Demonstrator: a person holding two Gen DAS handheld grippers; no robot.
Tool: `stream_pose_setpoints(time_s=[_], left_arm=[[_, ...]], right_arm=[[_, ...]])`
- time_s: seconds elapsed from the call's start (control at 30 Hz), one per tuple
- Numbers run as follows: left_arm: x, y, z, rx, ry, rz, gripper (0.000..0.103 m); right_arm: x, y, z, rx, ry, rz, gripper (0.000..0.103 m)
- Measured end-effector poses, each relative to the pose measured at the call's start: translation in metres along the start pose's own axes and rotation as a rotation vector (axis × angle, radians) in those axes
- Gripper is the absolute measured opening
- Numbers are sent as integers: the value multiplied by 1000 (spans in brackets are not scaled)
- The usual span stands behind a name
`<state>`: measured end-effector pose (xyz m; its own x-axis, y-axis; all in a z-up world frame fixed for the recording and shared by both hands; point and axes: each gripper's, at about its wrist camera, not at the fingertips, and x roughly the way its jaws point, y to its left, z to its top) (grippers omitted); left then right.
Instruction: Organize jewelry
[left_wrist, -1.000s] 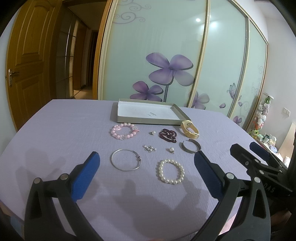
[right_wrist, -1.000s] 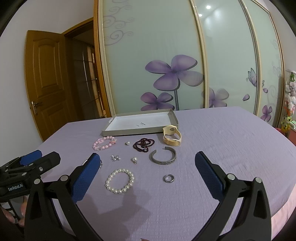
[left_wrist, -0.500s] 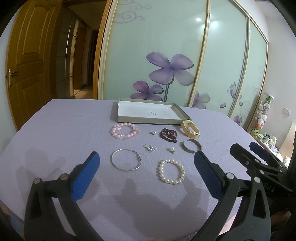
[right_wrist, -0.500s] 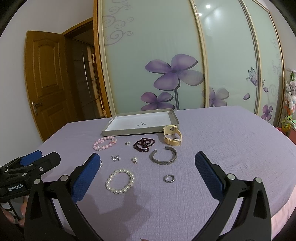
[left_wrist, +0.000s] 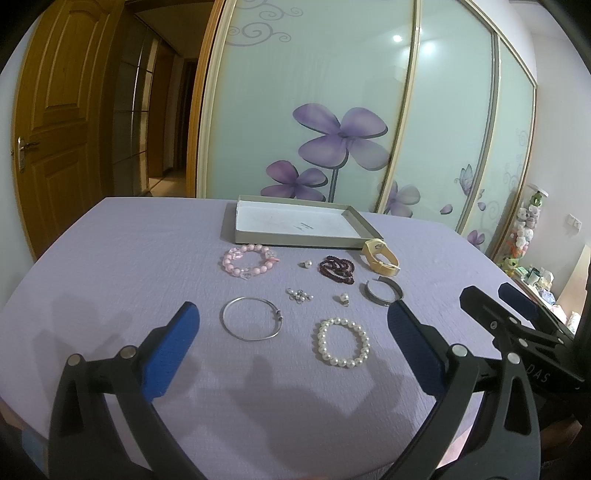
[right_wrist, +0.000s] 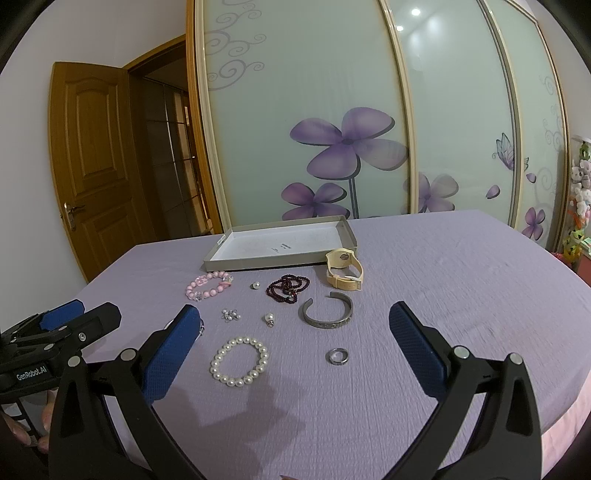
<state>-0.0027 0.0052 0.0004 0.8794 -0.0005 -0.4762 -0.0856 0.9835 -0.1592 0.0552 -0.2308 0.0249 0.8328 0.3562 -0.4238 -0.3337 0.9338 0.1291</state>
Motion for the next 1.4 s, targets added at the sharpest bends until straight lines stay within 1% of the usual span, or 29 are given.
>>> stream_pose_setpoints(time_s=[0.1,1.17,1.4], left_arm=[[7,-2,-2,-1,0,1,101],[12,-1,-5,-1,5,3,101],[20,7,-2,-15,27,17,101]], right_arm=[[1,0,-1,1,-1,-1,102],[3,1,-1,3,6,1,102],[13,1,3,6,27,3,102]])
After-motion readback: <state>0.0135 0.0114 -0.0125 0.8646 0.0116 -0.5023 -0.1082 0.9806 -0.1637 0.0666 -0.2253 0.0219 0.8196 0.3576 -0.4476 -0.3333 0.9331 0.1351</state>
